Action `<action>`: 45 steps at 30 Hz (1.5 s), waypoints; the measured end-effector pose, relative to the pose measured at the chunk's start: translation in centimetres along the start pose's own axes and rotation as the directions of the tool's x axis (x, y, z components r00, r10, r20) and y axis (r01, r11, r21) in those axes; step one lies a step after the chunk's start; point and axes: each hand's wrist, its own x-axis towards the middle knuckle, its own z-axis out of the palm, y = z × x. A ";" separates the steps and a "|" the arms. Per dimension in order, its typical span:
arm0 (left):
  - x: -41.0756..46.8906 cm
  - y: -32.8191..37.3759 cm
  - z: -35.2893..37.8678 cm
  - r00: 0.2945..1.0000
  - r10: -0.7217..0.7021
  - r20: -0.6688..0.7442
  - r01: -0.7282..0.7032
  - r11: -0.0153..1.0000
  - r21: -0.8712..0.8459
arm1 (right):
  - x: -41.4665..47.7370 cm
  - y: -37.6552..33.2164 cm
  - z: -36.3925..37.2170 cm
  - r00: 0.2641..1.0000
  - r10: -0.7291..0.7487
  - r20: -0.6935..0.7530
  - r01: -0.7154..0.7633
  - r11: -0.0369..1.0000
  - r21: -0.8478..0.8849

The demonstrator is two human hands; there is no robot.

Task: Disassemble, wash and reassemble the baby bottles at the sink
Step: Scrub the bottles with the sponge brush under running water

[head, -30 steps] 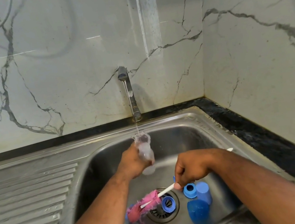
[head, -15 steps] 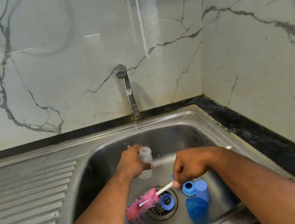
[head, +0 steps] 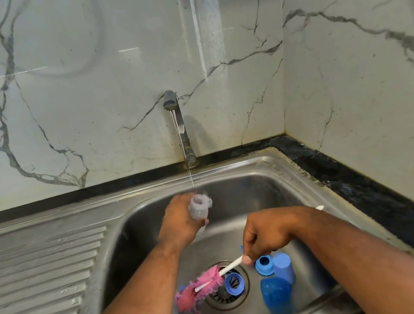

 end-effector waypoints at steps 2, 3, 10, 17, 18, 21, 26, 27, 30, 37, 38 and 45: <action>0.0 0.8 -0.3 0.999 -0.051 -0.016 0.047 0.983 -0.176 | -0.1 0.0 -0.1 1.000 -0.001 0.002 0.001 1.000 -0.003; 0.3 1.4 -0.6 0.990 -0.142 -0.026 0.127 0.939 -0.318 | -0.1 0.1 -0.1 1.000 0.000 -0.002 0.000 1.000 -0.001; -0.1 1.9 -1.6 0.528 -0.456 0.717 0.808 0.008 -0.589 | 0.0 -0.2 -0.1 1.000 -0.008 0.014 0.008 1.000 -0.003; -0.1 1.7 -2.0 0.502 -0.414 0.759 0.853 0.096 -0.512 | 0.0 -0.1 0.0 1.000 0.001 0.014 -0.001 1.000 -0.002; -0.3 1.4 -1.8 0.545 -0.433 0.719 0.839 0.276 -0.469 | -0.1 -0.1 0.0 1.000 0.001 0.016 -0.001 1.000 -0.001; -0.6 0.3 -1.1 0.821 -0.353 0.449 0.473 0.861 -0.188 | -0.2 -0.1 0.0 1.000 -0.001 0.013 0.001 1.000 -0.003; 0.1 0.2 -0.7 0.947 -0.225 0.229 0.282 0.925 -0.256 | -0.1 -0.1 0.0 1.000 0.009 0.011 -0.009 1.000 -0.006; 0.1 0.1 -0.6 0.947 -0.220 0.233 0.274 0.932 -0.235 | -0.1 0.0 0.0 1.000 0.011 0.011 -0.011 1.000 -0.007; 0.1 0.0 -0.3 0.959 -0.190 0.212 0.213 0.972 -0.095 | -0.1 -0.1 0.0 1.000 0.007 0.015 -0.007 1.000 -0.010; 0.0 -0.1 -0.2 0.965 -0.195 0.175 0.195 0.981 0.015 | -0.2 -0.1 -0.1 1.000 0.004 0.004 -0.004 1.000 -0.009; 0.0 -0.1 -0.3 0.974 -0.177 0.139 0.180 0.984 -0.008 | -0.2 -0.1 -0.1 1.000 0.007 0.004 -0.007 1.000 -0.010; -0.3 -0.2 -0.2 0.982 -0.162 0.094 0.163 0.987 -0.003 | -0.3 -0.4 -0.1 1.000 0.007 0.006 -0.007 1.000 -0.020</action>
